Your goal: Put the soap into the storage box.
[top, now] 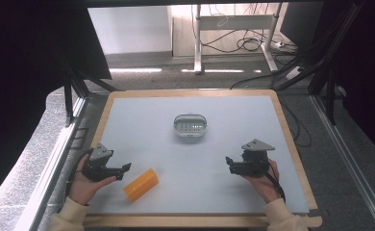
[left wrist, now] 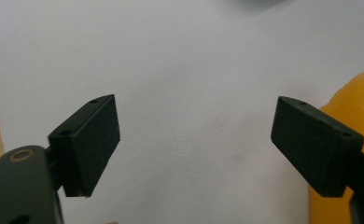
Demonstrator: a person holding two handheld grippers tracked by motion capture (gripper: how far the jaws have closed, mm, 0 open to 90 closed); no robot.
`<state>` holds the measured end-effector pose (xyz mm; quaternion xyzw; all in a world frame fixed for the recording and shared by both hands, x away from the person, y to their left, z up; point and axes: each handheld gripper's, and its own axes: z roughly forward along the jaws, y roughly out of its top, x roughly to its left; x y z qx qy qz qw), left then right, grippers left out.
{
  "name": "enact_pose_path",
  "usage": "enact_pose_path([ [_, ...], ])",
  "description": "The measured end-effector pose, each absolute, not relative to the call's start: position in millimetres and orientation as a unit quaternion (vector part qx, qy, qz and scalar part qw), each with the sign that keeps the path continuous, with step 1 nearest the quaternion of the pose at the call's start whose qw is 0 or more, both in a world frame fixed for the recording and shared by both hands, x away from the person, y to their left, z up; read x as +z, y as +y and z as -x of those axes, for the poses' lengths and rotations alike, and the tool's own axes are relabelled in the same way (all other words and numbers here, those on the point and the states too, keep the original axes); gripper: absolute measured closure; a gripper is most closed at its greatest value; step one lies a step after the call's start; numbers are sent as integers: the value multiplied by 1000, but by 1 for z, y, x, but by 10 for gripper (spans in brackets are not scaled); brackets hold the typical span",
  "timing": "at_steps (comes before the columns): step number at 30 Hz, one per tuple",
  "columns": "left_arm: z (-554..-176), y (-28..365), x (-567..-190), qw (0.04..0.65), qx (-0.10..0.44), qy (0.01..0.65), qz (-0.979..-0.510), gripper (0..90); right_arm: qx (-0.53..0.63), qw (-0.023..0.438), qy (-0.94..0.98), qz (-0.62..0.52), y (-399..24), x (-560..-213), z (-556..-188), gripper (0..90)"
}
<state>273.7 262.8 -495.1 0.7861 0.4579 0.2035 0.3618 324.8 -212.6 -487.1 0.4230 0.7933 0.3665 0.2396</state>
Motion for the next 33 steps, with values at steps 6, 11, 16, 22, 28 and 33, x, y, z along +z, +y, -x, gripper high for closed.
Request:
enact_pose_path([
  [6,-271,266,-491,359,195,471,-782,230,355,223,808,-413,-223,-494,-322,115],
  [11,-266,265,-484,338,195,461,-796,248,349,218,816,-405,-224,-494,-314,101],
  [16,-263,264,-478,342,190,450,-802,273,355,224,811,-407,-227,-492,-310,108],
  [22,-266,266,-476,359,176,450,-798,284,366,234,804,-407,-232,-497,-314,129],
  [28,-265,262,-471,358,157,443,-807,294,369,228,802,-411,-236,-498,-314,130],
  [33,-257,254,-457,346,139,423,-826,345,364,234,801,-414,-236,-499,-313,131],
])
